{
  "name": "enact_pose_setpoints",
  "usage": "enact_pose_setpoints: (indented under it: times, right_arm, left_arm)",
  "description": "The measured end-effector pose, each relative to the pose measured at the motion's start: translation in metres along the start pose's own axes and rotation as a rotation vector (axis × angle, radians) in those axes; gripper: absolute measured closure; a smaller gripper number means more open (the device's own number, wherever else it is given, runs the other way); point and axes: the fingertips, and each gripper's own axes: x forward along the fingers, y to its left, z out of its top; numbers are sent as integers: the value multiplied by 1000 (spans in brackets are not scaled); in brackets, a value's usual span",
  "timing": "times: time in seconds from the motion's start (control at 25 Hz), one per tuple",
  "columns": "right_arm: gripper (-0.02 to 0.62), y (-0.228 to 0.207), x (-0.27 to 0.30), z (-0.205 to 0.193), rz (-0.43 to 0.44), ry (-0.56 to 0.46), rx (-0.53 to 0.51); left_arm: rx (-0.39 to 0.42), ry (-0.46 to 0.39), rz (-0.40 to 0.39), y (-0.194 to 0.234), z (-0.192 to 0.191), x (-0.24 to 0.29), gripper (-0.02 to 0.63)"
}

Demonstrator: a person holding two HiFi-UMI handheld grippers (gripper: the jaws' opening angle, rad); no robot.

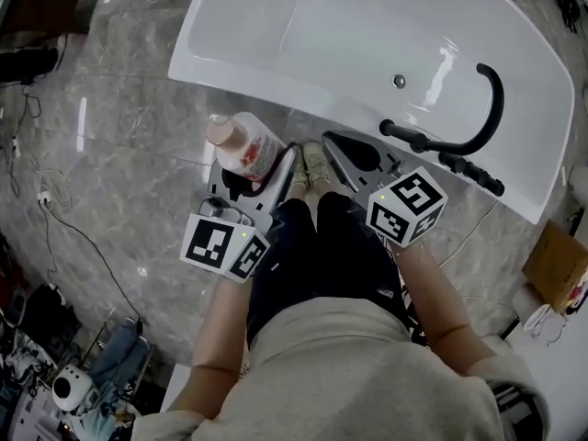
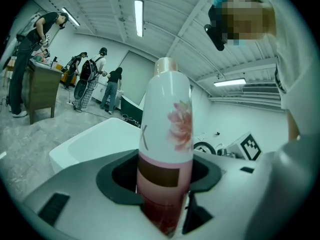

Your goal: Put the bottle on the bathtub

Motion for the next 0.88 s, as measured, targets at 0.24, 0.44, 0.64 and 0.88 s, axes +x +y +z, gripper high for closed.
enact_pose_setpoints:
  times: [0.24, 0.44, 0.64, 0.88]
  right_arm:
    - [597, -7, 8, -18, -45, 6, 13]
    - [597, -15, 15, -44, -54, 32, 49]
    - [597, -27, 22, -66, -80, 35, 75]
    - [597, -49, 25, -82, -106, 9, 107]
  left_arm:
    - [-32, 33, 0, 18, -27, 7, 371]
    - [-65, 76, 29, 39, -59, 11, 371]
    - [-59, 122, 42, 53, -93, 16, 371]
    - [-30, 151, 23, 55, -120, 38, 371]
